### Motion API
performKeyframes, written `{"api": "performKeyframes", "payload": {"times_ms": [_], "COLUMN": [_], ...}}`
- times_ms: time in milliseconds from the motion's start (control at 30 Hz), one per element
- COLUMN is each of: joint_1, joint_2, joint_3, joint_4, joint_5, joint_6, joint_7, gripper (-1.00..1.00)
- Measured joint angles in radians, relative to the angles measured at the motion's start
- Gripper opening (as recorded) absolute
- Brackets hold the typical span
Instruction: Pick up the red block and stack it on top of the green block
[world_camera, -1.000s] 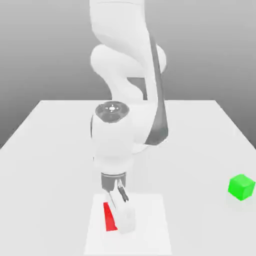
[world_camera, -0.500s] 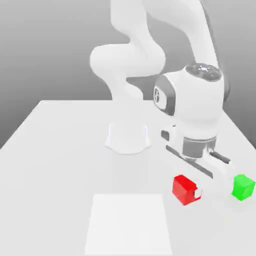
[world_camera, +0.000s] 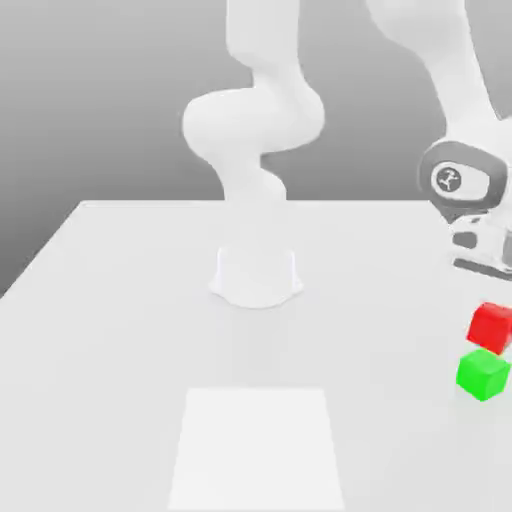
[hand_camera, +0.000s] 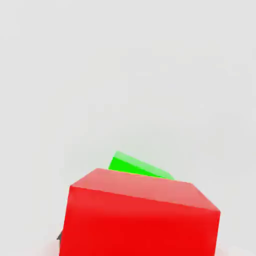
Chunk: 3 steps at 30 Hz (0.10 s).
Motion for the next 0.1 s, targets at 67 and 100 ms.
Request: {"api": "performKeyframes", "payload": {"times_ms": [67, 100], "joint_1": [0.0, 0.0], "joint_2": [0.0, 0.0], "joint_3": [0.0, 0.0], "joint_4": [0.0, 0.0], "joint_5": [0.0, 0.0], "joint_6": [0.0, 0.0], "joint_7": [0.0, 0.0], "gripper": [1.0, 1.0]}}
